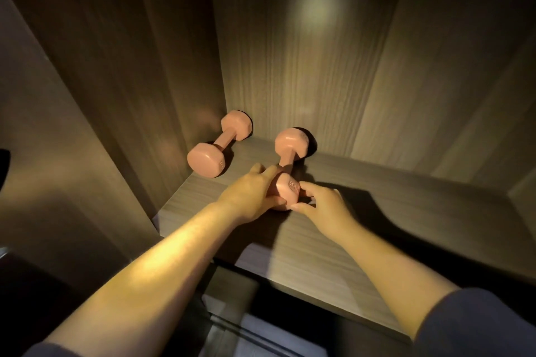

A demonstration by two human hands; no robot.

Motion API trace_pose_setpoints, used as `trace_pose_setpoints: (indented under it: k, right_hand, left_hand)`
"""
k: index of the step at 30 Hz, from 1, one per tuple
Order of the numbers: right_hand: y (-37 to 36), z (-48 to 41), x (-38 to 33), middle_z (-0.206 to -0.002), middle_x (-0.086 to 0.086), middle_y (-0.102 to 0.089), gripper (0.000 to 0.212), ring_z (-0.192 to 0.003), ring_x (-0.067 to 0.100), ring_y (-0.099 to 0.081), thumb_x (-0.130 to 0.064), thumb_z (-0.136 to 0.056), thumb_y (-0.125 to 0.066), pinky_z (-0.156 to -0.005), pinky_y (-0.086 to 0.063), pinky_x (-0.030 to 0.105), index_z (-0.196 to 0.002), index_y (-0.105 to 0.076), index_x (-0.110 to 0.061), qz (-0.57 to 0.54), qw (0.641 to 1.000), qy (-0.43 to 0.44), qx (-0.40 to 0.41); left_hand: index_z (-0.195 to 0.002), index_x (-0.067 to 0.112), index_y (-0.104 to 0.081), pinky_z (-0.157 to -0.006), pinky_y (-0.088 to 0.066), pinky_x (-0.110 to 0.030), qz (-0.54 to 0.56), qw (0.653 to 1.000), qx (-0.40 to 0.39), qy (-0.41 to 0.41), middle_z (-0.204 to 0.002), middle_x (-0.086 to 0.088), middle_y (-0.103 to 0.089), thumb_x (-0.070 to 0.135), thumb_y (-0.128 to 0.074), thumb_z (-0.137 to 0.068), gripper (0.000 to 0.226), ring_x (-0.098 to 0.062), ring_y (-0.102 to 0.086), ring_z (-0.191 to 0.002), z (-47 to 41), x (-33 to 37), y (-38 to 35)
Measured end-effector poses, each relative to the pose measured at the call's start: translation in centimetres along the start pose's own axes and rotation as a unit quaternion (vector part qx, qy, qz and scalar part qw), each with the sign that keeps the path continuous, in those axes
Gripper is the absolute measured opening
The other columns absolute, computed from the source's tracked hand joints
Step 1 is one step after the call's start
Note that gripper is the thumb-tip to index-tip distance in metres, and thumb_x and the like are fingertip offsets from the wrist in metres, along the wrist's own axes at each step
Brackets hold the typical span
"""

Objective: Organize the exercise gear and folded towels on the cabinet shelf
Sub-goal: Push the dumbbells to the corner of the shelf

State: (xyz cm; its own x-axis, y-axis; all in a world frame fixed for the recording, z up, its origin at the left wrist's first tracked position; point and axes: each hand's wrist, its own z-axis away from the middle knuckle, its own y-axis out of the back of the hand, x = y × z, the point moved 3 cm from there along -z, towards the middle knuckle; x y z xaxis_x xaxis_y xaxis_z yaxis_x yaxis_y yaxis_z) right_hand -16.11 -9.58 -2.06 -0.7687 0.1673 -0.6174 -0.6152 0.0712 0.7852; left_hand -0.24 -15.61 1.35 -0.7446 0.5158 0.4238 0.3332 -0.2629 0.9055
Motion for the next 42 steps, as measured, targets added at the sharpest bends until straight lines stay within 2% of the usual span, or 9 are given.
trace_pose_setpoints:
  k: [5, 8, 10, 13, 18, 22, 25, 37, 42]
  right_hand:
    - [0.7, 0.0, 1.8, -0.151, -0.001, -0.042, 0.059, -0.130, 0.017, -0.048, -0.031, -0.091, -0.067, -0.107, -0.038, 0.037, -0.145, -0.043, -0.030, 0.048, 0.999, -0.007, -0.006]
    - [0.2, -0.4, 2.2, -0.163, -0.004, -0.017, 0.062, -0.150, 0.025, -0.012, -0.037, -0.095, -0.060, -0.119, -0.013, 0.052, -0.150, -0.032, -0.034, 0.123, 0.990, -0.013, -0.068]
    - [-0.4, -0.7, 2.4, -0.164, -0.008, 0.002, 0.064, -0.150, 0.028, 0.010, -0.050, -0.096, -0.051, -0.113, 0.003, 0.065, -0.152, -0.021, -0.043, 0.178, 0.977, -0.015, -0.117]
    - [-1.0, -1.0, 3.0, -0.162, -0.011, 0.016, 0.066, -0.147, 0.030, 0.023, -0.067, -0.093, -0.038, -0.105, 0.013, 0.073, -0.150, -0.009, -0.053, 0.216, 0.965, -0.017, -0.145]
    - [-1.1, -1.1, 3.5, -0.159, -0.013, 0.024, 0.064, -0.144, 0.029, 0.029, -0.073, -0.091, -0.028, -0.103, 0.015, 0.075, -0.146, 0.003, -0.060, 0.231, 0.959, -0.013, -0.161]
    - [-1.6, -0.9, 3.7, -0.157, -0.014, 0.029, 0.062, -0.142, 0.028, 0.034, -0.075, -0.091, -0.019, -0.102, 0.018, 0.074, -0.145, 0.009, -0.060, 0.238, 0.959, -0.008, -0.156]
    - [-1.9, -0.9, 4.0, -0.156, -0.015, 0.031, 0.061, -0.141, 0.027, 0.036, -0.075, -0.091, -0.016, -0.103, 0.019, 0.074, -0.144, 0.011, -0.061, 0.235, 0.960, -0.009, -0.151]
    - [-1.9, -0.9, 4.2, -0.155, -0.016, 0.033, 0.061, -0.138, 0.024, 0.039, -0.076, -0.090, -0.015, -0.099, 0.025, 0.070, -0.143, 0.012, -0.062, 0.227, 0.962, -0.001, -0.150]
    - [-2.0, -0.7, 4.3, -0.155, -0.016, 0.033, 0.062, -0.139, 0.025, 0.039, -0.077, -0.090, -0.014, -0.100, 0.024, 0.071, -0.143, 0.013, -0.061, 0.232, 0.962, 0.001, -0.145]
  left_hand:
    - [-0.134, 0.024, -0.036, -0.085, -0.054, -0.037, 0.071, 0.986, 0.110, 0.105, -0.131, -0.002, -0.041, 0.049, -0.074, -0.078, 0.072, -0.023, -0.056, -0.109, 0.2, 2.0, -2.6]
    - [-0.125, 0.023, -0.040, -0.079, -0.056, -0.035, 0.104, 0.974, 0.156, 0.127, -0.123, -0.004, -0.044, 0.045, -0.077, -0.076, 0.065, -0.022, -0.059, -0.100, 0.2, 2.3, -3.1]
    - [-0.121, 0.023, -0.041, -0.078, -0.057, -0.035, 0.113, 0.973, 0.161, 0.121, -0.120, -0.004, -0.045, 0.042, -0.077, -0.076, 0.061, -0.022, -0.059, -0.096, 0.1, 1.9, -2.9]
    - [-0.121, 0.024, -0.040, -0.080, -0.056, -0.035, 0.124, 0.974, 0.147, 0.119, -0.122, -0.004, -0.044, 0.039, -0.078, -0.076, 0.061, -0.023, -0.058, -0.099, 0.1, 0.9, -2.3]
    - [-0.130, 0.021, -0.040, -0.091, -0.052, -0.041, 0.098, 0.976, 0.132, 0.145, -0.128, -0.009, -0.043, 0.037, -0.075, -0.079, 0.064, -0.029, -0.055, -0.110, -0.1, -1.2, -0.6]
    - [-0.132, 0.020, -0.042, -0.095, -0.045, -0.042, -0.173, 0.966, 0.167, 0.095, -0.130, -0.009, -0.046, 0.050, -0.065, -0.083, 0.062, -0.029, -0.048, -0.116, -0.1, -1.4, 0.0]
    - [-0.129, 0.022, -0.041, -0.093, -0.039, -0.042, -0.250, 0.952, 0.164, 0.072, -0.124, -0.006, -0.049, 0.058, -0.061, -0.083, 0.061, -0.026, -0.050, -0.112, -0.5, -1.9, -0.1]
    - [-0.128, 0.021, -0.043, -0.102, -0.030, -0.051, -0.265, 0.950, 0.148, 0.071, -0.127, -0.006, -0.053, 0.060, -0.059, -0.085, 0.061, -0.025, -0.052, -0.114, -1.8, -4.2, 1.5]
    - [-0.131, 0.021, -0.042, -0.114, -0.004, -0.063, -0.269, 0.950, 0.143, 0.072, -0.131, -0.006, -0.051, 0.059, -0.059, -0.085, 0.062, -0.025, -0.049, -0.125, -1.8, -4.5, 1.7]
